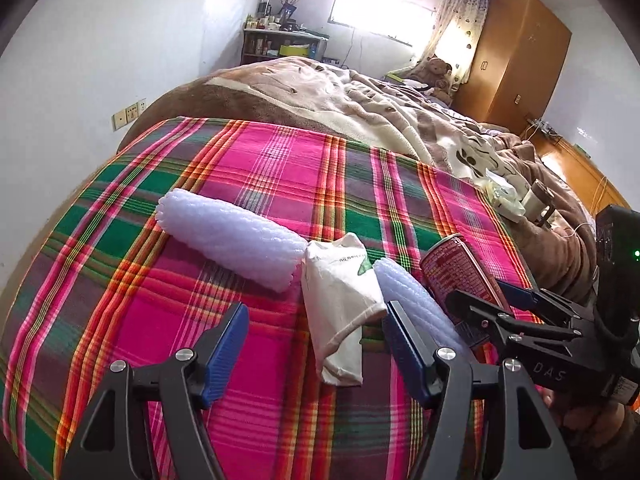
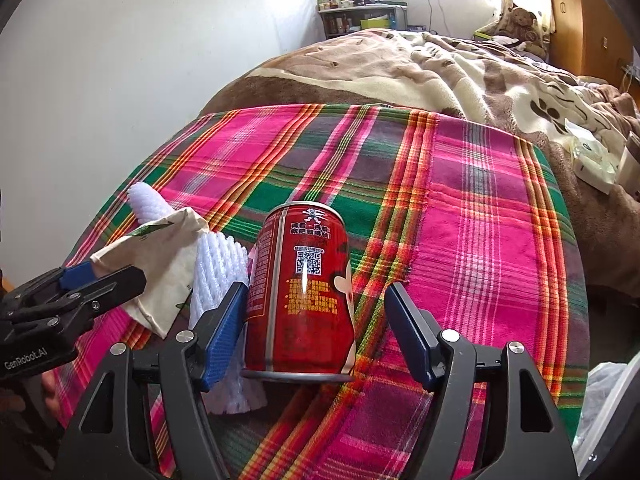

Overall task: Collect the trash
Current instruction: 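Grasp the crumpled tissue with the left tool while the right tool grasps the red can, then carry the tissue and red can over the white bin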

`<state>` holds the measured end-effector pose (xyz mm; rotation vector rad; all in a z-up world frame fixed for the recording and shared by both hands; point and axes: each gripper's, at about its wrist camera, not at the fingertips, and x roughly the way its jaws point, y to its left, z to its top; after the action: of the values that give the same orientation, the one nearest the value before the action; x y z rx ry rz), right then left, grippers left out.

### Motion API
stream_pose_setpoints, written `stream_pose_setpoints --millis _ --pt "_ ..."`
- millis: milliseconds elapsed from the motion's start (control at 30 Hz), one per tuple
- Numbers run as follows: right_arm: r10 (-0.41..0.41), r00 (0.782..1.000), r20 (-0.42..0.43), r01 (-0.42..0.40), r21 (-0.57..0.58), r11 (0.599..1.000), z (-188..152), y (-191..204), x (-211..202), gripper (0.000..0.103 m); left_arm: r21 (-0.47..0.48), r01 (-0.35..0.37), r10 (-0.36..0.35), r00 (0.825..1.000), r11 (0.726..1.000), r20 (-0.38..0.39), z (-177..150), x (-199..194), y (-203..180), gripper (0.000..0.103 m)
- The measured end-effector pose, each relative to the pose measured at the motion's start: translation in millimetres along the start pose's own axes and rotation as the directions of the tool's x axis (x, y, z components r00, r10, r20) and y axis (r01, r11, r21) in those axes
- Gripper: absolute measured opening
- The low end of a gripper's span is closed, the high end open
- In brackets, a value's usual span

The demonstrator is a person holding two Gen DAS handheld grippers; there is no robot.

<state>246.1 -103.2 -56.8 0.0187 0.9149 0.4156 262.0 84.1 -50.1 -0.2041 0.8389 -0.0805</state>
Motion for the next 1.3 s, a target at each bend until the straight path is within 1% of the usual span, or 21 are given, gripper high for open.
stream_pose_setpoints --millis 100,133,167,200,233,333,367,433,467,533,567,733,967,1300 --pt "0.007 1.000 -0.005 -0.007 0.002 1.000 1 1 4 0.065 0.003 -0.007 0.007 1.000 1.000 -0.012 2 6 0 0.066" --pt "0.007 1.000 -0.007 -0.007 0.001 1.000 2 1 4 0.064 0.002 -0.001 0.001 1.000 1.000 -0.013 3 8 0 0.063" --pt "0.011 1.000 -0.009 -0.011 0.000 1.000 2 2 5 0.061 0.005 -0.002 0.002 1.000 1.000 -0.013 4 10 -1 0.059" --pt "0.012 1.000 -0.013 -0.012 -0.001 1.000 2 2 6 0.056 0.009 -0.005 0.005 1.000 1.000 -0.016 4 12 -1 0.056" --pt "0.011 1.000 -0.015 -0.011 -0.002 1.000 2 2 7 0.055 0.014 -0.009 0.010 1.000 1.000 -0.021 4 15 -2 0.052" --pt "0.007 1.000 -0.013 -0.007 -0.005 1.000 2 2 6 0.055 0.015 -0.005 0.005 0.999 1.000 -0.033 4 20 -2 0.047" --pt "0.006 1.000 -0.012 -0.006 -0.005 1.000 2 2 6 0.055 0.019 -0.005 0.005 0.999 1.000 -0.034 4 21 -3 0.041" --pt "0.004 1.000 -0.008 -0.004 -0.003 1.000 2 2 5 0.055 0.036 -0.016 0.017 0.999 0.999 -0.034 4 22 -5 0.035" --pt "0.004 1.000 -0.006 -0.004 -0.001 1.000 1 2 5 0.055 0.043 -0.024 0.025 0.999 0.999 -0.032 4 22 -5 0.028" --pt "0.001 1.000 -0.003 -0.001 -0.003 1.000 1 2 5 0.055 0.054 -0.029 0.031 0.999 0.998 -0.031 3 21 -6 0.019" --pt "0.000 1.000 -0.003 0.000 -0.005 1.000 1 2 5 0.055 0.055 -0.032 0.033 0.999 0.998 -0.027 3 20 -6 0.018" --pt "-0.006 1.000 0.000 0.006 -0.006 1.000 0 3 4 0.055 0.074 -0.042 0.043 0.999 0.996 -0.005 2 15 -8 0.015" --pt "-0.011 1.000 0.010 0.011 0.001 1.000 -2 1 -1 0.054 0.078 -0.038 0.036 0.999 0.996 0.025 1 2 -11 0.015" --pt "-0.014 0.998 0.067 0.013 0.014 1.000 -10 2 -26 0.054 0.072 -0.035 0.030 0.996 0.997 0.080 -5 -30 -16 0.015"
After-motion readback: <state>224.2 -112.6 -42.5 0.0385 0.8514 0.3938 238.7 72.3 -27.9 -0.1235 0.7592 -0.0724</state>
